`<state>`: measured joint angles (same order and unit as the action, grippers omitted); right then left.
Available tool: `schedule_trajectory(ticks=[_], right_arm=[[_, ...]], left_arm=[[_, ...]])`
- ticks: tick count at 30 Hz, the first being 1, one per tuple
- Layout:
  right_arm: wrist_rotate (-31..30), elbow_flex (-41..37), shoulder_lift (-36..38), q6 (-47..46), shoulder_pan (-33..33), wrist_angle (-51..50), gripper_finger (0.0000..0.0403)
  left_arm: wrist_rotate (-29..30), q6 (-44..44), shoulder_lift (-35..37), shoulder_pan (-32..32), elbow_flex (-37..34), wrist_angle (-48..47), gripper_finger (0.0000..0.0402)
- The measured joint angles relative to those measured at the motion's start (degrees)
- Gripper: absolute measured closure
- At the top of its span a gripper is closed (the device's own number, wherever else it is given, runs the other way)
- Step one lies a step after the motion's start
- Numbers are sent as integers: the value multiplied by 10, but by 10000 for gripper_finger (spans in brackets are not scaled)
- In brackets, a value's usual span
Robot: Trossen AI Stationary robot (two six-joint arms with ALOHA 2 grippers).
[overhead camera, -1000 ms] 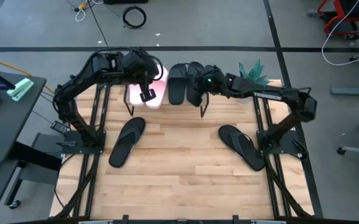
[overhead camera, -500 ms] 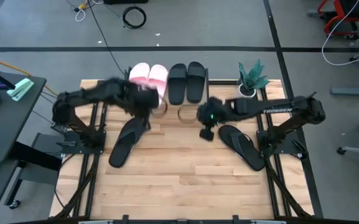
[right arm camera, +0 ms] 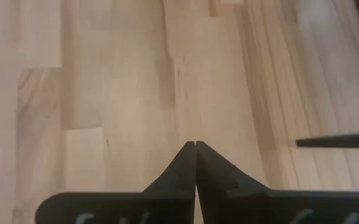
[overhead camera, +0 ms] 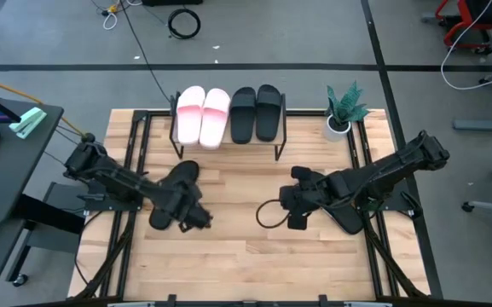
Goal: Pick and place slides into the shelf
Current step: Move the left black slipper under the shelf
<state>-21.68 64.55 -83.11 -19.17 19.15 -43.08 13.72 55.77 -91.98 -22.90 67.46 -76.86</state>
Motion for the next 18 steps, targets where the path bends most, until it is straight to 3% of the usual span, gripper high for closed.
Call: schedule_trajectory(ticks=[4,9,14,18], right_arm=[[-2,0,16,-1,2,16,393],[-49,1,37,-1,-1,20,394],[-75,1,49,11,-13,23,391],[-86,1,50,38,-28,26,392]], left_arm=[[0,24,0,-32,-42,76,368],[12,3,0,-48,-63,155,350],[75,-13,0,-41,-71,143,318],[83,16,0,-29,-81,137,289]])
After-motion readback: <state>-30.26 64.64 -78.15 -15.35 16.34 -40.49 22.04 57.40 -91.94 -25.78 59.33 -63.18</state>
